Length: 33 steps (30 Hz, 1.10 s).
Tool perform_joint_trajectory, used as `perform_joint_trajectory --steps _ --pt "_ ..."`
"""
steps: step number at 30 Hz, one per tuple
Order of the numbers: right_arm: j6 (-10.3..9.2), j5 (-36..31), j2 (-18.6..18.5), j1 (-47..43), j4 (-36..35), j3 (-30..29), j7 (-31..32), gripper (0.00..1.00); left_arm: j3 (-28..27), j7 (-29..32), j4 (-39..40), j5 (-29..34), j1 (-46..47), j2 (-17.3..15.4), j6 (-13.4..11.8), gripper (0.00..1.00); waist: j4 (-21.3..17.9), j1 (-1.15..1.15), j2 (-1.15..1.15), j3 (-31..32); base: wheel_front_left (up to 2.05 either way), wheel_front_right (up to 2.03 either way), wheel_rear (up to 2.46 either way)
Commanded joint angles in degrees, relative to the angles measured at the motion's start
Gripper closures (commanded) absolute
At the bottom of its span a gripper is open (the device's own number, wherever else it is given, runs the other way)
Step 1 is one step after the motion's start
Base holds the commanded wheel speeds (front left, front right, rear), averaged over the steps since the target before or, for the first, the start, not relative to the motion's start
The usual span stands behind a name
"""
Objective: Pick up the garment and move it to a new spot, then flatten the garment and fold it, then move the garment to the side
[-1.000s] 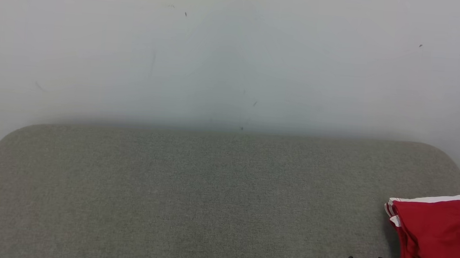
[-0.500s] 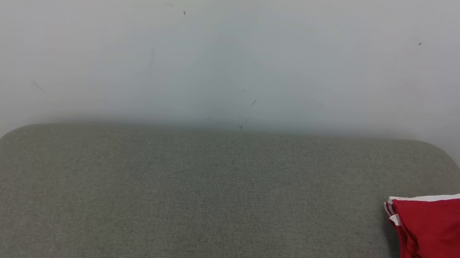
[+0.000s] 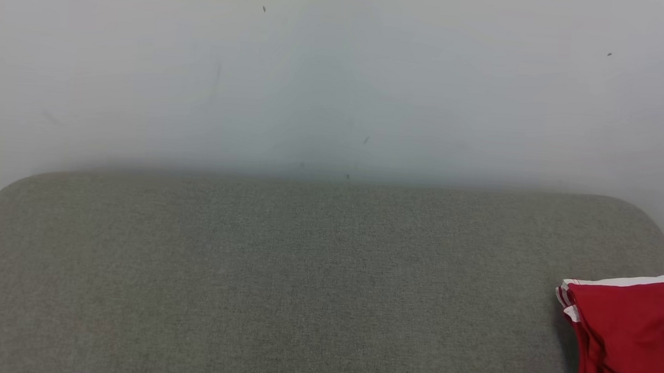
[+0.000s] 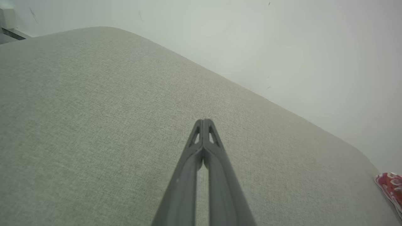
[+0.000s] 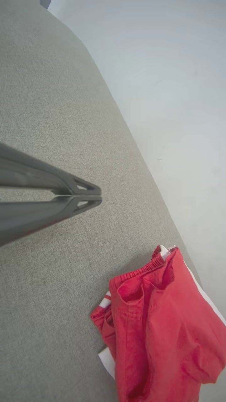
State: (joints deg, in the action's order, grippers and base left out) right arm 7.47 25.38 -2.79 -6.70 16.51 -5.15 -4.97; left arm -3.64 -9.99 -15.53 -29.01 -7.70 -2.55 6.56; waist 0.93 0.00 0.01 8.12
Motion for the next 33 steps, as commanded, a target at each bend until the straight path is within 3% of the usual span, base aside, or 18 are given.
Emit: perform_joint_trajectory --steps 1,33 --pt "0.01 2.68 -0.10 1.73 -1.01 -0.51 0.38 1.00 0.23 0.44 0.37 -2.69 2.30 -0.21 0.26 1.00 -0.02 0.00 -0.01 -0.14 0.00 0.00 0.00" --pt "0.02 28.43 -0.12 6.17 -2.07 -4.06 5.36 1.00 2.25 6.30 -3.06 -27.69 11.33 -0.30 0.53 1.00 -0.30 0.00 -0.01 -2.58 0.00 0.00 0.00"
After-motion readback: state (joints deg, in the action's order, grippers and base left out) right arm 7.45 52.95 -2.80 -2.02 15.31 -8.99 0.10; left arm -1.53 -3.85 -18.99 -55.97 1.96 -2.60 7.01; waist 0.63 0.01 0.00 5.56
